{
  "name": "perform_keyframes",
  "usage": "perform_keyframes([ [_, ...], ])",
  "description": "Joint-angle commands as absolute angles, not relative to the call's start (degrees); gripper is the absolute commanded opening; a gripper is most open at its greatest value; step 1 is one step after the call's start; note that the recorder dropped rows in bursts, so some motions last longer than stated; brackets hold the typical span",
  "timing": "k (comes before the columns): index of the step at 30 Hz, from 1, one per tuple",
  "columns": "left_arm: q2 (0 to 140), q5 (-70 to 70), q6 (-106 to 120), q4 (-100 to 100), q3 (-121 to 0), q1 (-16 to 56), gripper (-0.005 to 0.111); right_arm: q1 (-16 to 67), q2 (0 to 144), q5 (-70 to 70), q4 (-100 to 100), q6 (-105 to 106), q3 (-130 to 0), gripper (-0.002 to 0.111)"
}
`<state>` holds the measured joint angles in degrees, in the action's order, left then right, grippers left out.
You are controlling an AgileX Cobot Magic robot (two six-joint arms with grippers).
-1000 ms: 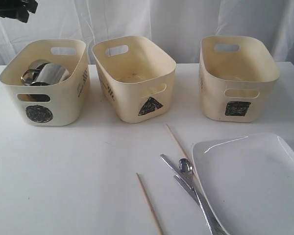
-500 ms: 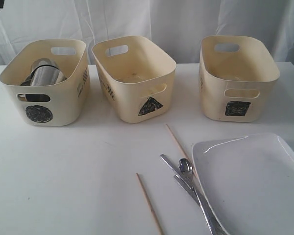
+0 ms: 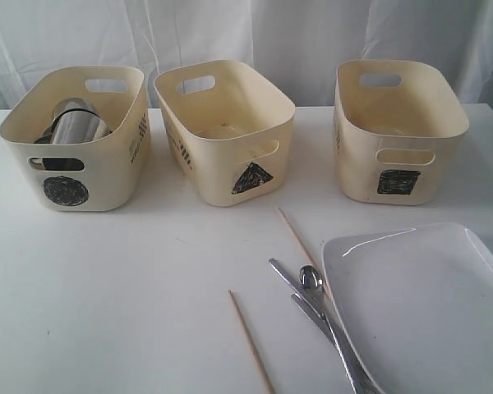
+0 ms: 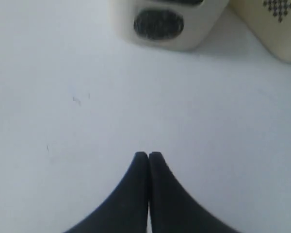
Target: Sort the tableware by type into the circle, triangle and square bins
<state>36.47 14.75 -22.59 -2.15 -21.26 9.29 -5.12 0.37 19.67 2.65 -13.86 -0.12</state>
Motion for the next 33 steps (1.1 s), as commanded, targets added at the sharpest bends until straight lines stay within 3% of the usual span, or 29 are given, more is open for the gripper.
perform_keyframes([
  [1, 36.02, 21.31, -25.56, 1.24, -19.27, 9.25, 0.0, -5.21, 0.0, 19.29, 2.82, -13.93, 0.0, 0.0],
  [7, 36.02, 22.04, -25.56, -3.66, -19.27, 9.25, 0.0, -5.21, 0.0, 19.29, 2.82, -13.93, 0.0, 0.0],
  [16, 35.25, -0.35, -15.02, -11.39, -19.27, 9.25, 0.0, -5.21, 0.0, 19.29, 2.82, -13.93, 0.0, 0.0],
  [27, 16.01, 19.78, -11.33, -12.36, -18.76, 2.42, 0.0, -5.21, 0.0, 19.29, 2.82, -13.93, 0.0, 0.0],
  [33, 4.02, 20.38, -12.1, -12.36, -18.76, 2.42, 0.0, -5.21, 0.0, 19.29, 2.82, -13.93, 0.0, 0.0],
])
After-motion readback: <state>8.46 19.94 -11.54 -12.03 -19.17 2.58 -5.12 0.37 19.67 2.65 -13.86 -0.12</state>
